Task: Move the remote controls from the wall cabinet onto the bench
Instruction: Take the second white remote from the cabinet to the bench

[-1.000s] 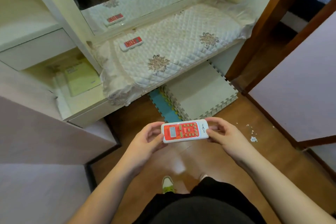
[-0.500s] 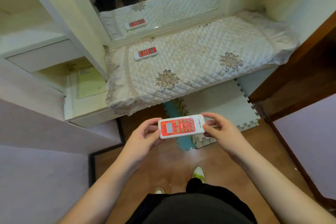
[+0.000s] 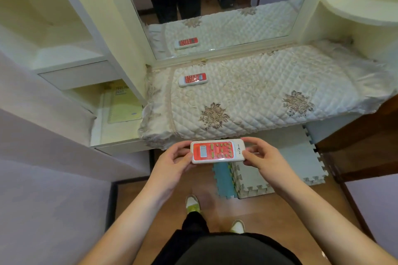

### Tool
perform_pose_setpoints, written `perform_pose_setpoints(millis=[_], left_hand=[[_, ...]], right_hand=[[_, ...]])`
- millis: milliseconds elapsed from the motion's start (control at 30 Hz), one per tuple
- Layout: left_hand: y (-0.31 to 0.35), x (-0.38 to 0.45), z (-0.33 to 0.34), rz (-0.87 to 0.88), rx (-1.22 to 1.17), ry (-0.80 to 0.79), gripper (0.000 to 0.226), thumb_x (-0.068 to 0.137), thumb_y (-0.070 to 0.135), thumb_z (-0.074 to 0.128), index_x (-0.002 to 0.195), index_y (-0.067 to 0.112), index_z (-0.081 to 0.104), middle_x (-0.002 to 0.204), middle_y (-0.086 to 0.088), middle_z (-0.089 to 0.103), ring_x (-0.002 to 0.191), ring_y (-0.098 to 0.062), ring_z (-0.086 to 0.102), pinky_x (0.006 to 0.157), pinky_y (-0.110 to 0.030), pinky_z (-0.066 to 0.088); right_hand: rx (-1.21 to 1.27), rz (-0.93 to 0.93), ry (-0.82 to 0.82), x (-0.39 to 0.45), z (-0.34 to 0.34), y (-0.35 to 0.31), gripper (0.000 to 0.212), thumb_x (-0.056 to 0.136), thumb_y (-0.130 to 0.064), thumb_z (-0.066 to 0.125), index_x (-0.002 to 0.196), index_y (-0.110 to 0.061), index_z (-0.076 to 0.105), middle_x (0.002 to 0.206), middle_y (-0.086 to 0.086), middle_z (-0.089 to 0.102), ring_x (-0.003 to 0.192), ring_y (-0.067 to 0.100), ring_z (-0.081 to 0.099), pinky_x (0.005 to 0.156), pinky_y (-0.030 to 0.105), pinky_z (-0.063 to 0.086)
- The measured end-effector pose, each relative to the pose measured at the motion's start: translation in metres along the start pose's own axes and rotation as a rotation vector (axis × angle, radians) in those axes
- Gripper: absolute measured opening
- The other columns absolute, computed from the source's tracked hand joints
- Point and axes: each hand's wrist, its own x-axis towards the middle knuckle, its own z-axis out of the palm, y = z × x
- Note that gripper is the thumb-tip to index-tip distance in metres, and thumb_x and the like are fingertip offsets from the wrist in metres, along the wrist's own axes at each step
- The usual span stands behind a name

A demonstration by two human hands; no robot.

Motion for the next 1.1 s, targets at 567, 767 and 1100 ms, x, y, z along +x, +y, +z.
perform_pose_setpoints(millis=[567,767,1100], left_hand=[[0.046,0.106,-0.085,0.025,-0.075,-0.073,0.022,0.093,0.003,0.058,0.112,0.015,0.061,0.105,-0.012,0.065,0.084,-0.013,0.072,0.073,-0.026,0.058],[0.047,0.139,-0.082,0.011,-0.055,-0.041,0.024,0.093,0.007,0.061,0.113,0.019,0.063,0.106,-0.011,0.068,0.093,-0.017,0.070,0.078,-0.028,0.057],[0.045,0.209,-0.055,-0.034,-0.032,0.121,0.025,0.092,0.011,0.062,0.117,0.010,0.063,0.109,-0.011,0.068,0.096,-0.015,0.070,0.080,-0.023,0.056]], right_hand=[[0.010,0.030,0.103,0.095,0.080,-0.051,0.031,0.092,-0.007,0.057,0.115,-0.027,0.063,0.096,0.006,0.069,0.086,0.020,0.068,0.084,0.034,0.056],[0.027,0.044,0.136,0.128,0.074,-0.056,0.031,0.091,-0.008,0.059,0.117,-0.024,0.060,0.095,0.007,0.068,0.083,0.023,0.068,0.085,0.037,0.055],[-0.070,0.073,0.051,0.215,0.054,-0.055,0.023,0.090,-0.011,0.060,0.106,-0.028,0.061,0.096,0.005,0.069,0.082,0.023,0.069,0.080,0.040,0.057]])
